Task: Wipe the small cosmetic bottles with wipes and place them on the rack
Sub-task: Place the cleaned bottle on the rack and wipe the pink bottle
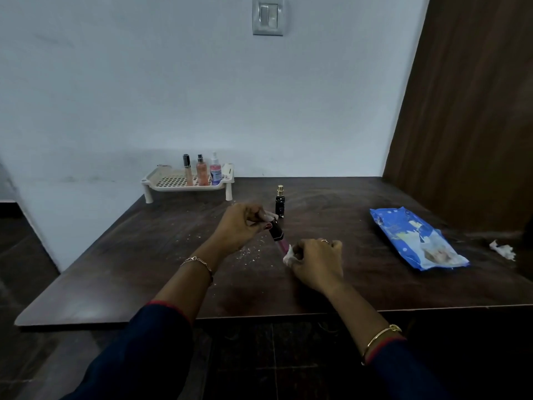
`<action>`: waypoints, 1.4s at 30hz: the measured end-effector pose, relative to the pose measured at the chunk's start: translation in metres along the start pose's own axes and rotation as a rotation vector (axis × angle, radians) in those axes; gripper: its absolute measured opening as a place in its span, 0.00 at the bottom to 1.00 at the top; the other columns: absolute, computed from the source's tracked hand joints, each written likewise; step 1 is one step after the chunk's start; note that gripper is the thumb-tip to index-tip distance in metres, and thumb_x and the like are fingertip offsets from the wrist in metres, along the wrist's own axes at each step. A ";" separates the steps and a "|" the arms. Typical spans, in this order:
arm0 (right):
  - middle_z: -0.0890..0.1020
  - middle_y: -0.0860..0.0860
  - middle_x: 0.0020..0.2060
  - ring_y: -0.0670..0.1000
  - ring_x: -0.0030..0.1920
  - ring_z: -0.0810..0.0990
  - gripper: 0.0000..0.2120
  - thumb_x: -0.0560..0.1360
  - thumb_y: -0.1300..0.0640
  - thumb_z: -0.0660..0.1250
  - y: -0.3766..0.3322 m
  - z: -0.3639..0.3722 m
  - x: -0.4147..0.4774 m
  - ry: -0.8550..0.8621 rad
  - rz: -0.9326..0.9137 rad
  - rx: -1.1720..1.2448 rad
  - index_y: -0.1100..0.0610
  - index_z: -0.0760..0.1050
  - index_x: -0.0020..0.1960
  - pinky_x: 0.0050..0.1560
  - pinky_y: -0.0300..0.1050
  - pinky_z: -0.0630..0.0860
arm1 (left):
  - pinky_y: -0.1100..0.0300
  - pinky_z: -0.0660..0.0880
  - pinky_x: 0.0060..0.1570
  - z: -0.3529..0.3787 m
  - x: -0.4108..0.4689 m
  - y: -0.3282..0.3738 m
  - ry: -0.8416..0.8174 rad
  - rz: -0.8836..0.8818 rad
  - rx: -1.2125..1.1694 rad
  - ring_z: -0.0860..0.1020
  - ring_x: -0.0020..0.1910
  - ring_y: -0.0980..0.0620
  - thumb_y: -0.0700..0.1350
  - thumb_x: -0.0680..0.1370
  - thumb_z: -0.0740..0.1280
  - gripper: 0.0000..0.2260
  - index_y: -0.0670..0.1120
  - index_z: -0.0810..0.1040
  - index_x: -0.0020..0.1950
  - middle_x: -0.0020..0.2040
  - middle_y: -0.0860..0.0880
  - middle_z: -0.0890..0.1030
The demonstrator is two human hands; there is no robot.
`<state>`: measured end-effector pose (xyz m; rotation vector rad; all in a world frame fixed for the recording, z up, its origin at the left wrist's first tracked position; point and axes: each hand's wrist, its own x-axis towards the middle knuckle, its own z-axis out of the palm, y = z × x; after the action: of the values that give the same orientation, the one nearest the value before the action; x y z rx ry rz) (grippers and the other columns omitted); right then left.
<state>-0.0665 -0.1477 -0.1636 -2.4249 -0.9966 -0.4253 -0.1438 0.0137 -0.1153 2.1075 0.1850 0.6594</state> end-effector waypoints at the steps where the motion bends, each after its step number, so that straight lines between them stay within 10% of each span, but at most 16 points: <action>1: 0.82 0.46 0.39 0.49 0.48 0.77 0.11 0.72 0.42 0.64 0.000 0.000 0.000 0.005 -0.005 -0.002 0.48 0.77 0.39 0.49 0.45 0.56 | 0.69 0.77 0.49 0.001 0.000 -0.002 0.013 -0.017 -0.035 0.81 0.47 0.59 0.30 0.71 0.70 0.04 0.34 0.79 0.44 0.49 0.46 0.83; 6: 0.80 0.44 0.36 0.47 0.45 0.77 0.14 0.69 0.39 0.67 0.000 0.001 -0.004 0.051 0.005 -0.015 0.50 0.75 0.38 0.46 0.44 0.52 | 0.60 0.79 0.49 0.013 -0.019 -0.011 0.077 -0.192 -0.268 0.81 0.49 0.54 0.38 0.70 0.73 0.16 0.44 0.77 0.57 0.53 0.48 0.82; 14: 0.80 0.45 0.35 0.48 0.41 0.78 0.10 0.67 0.42 0.67 -0.020 -0.008 -0.007 0.168 -0.087 -0.137 0.49 0.75 0.37 0.46 0.46 0.56 | 0.65 0.79 0.39 0.050 -0.044 -0.016 0.224 -0.255 -0.676 0.82 0.38 0.54 0.36 0.74 0.68 0.03 0.41 0.81 0.43 0.38 0.49 0.85; 21: 0.79 0.46 0.33 0.50 0.38 0.78 0.09 0.71 0.50 0.67 0.000 -0.008 -0.016 0.123 -0.157 -0.160 0.51 0.76 0.33 0.44 0.47 0.65 | 0.59 0.81 0.47 0.045 -0.046 -0.015 0.267 -0.314 -0.802 0.83 0.44 0.51 0.39 0.78 0.63 0.06 0.41 0.80 0.49 0.44 0.46 0.85; 27: 0.73 0.46 0.48 0.45 0.48 0.72 0.10 0.75 0.62 0.65 0.003 -0.033 0.023 0.074 -0.182 0.305 0.59 0.80 0.55 0.46 0.22 0.63 | 0.60 0.79 0.41 0.045 -0.051 -0.009 0.075 -0.319 -0.689 0.80 0.43 0.47 0.42 0.78 0.63 0.09 0.40 0.78 0.54 0.48 0.42 0.83; 42: 0.79 0.51 0.39 0.53 0.36 0.78 0.11 0.68 0.62 0.67 -0.018 -0.028 0.013 0.054 -0.571 0.084 0.58 0.80 0.50 0.33 0.46 0.76 | 0.52 0.76 0.47 0.044 -0.052 -0.011 -0.017 -0.274 -0.629 0.80 0.42 0.48 0.42 0.78 0.63 0.08 0.37 0.78 0.50 0.41 0.44 0.82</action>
<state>-0.0736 -0.1442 -0.1292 -2.0124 -1.6436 -0.6183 -0.1639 -0.0306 -0.1651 1.4501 0.2188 0.4575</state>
